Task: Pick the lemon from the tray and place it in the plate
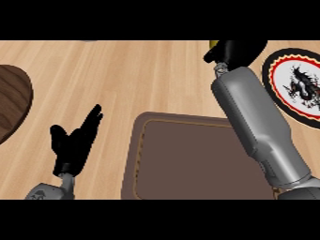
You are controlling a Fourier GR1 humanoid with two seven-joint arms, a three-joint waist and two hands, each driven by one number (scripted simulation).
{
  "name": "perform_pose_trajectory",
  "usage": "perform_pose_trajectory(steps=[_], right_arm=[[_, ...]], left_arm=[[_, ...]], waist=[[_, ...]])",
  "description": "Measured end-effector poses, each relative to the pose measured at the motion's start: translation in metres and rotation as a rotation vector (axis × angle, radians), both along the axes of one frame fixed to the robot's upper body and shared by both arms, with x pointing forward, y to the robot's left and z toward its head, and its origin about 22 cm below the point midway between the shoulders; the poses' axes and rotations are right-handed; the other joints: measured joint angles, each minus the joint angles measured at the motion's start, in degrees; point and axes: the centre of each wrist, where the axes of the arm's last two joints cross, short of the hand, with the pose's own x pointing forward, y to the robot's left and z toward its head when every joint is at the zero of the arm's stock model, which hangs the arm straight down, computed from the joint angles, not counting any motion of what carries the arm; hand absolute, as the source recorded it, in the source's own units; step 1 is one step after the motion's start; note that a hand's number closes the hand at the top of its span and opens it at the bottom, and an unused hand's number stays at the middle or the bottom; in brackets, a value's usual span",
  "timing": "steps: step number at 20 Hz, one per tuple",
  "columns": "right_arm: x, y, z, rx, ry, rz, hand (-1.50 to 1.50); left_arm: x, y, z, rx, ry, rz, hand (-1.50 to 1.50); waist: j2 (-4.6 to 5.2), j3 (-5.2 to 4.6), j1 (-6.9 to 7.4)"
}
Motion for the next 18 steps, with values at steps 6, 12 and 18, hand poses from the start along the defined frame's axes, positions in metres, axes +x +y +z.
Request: perform_pose_trajectory(steps=[6,12,18], right_arm=[[0.007,-0.028,0.002,0.025,-0.166,-0.088,1.50],[0.008,-0.065,-0.019,0.012,-0.282,-0.170,1.50],[0.003,-0.130,-0.046,-0.036,-0.338,-0.306,1.50]], left_arm=[[-0.003,0.004,-0.001,0.002,0.009,0.017,0.00],[-0.007,0.009,-0.002,0.003,0.021,0.038,0.00],[-0.010,0.018,-0.002,0.002,0.021,0.040,0.00]], waist=[[-0.28,0.10,-1.09],[-0.60,0.11,-2.09],[-0.76,0.16,-2.68]])
